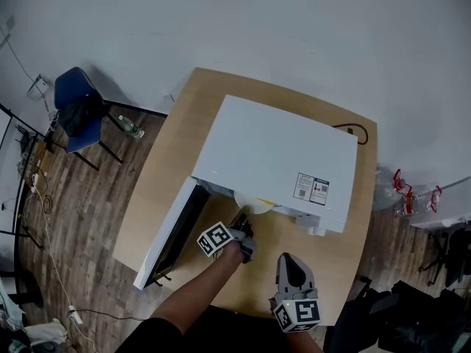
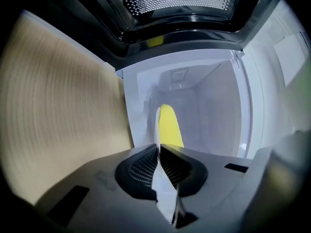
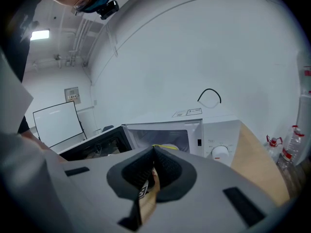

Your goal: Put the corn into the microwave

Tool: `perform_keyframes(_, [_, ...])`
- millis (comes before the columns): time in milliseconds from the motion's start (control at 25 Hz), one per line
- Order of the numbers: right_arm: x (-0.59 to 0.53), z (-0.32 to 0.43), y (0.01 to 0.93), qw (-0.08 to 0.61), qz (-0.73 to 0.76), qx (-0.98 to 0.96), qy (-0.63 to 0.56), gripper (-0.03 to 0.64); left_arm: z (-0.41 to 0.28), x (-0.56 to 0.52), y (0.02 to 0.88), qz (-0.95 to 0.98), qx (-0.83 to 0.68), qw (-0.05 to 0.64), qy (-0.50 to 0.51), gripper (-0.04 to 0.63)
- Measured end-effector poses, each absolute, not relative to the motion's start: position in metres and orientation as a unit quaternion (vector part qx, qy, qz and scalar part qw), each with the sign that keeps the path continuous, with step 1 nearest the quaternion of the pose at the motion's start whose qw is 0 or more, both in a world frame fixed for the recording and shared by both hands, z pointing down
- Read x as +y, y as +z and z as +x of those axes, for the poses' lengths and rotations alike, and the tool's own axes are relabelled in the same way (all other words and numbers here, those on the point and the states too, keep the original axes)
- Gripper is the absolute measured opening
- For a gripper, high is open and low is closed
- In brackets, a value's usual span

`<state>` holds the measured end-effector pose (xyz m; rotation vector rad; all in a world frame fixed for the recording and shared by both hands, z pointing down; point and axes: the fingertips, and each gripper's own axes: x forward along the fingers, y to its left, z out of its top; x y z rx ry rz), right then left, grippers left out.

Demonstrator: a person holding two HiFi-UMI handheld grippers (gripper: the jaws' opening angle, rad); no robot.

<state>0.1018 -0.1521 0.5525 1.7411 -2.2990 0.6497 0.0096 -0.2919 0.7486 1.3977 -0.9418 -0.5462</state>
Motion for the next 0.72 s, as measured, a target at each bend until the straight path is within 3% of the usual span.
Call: perform_keyframes(720, [-0.155, 0.125, 0.559, 0.093, 0.602, -0.763, 0.216, 0.060, 0.008, -0.298, 0.746, 0.608, -0.469, 0.606, -0.205, 0.028])
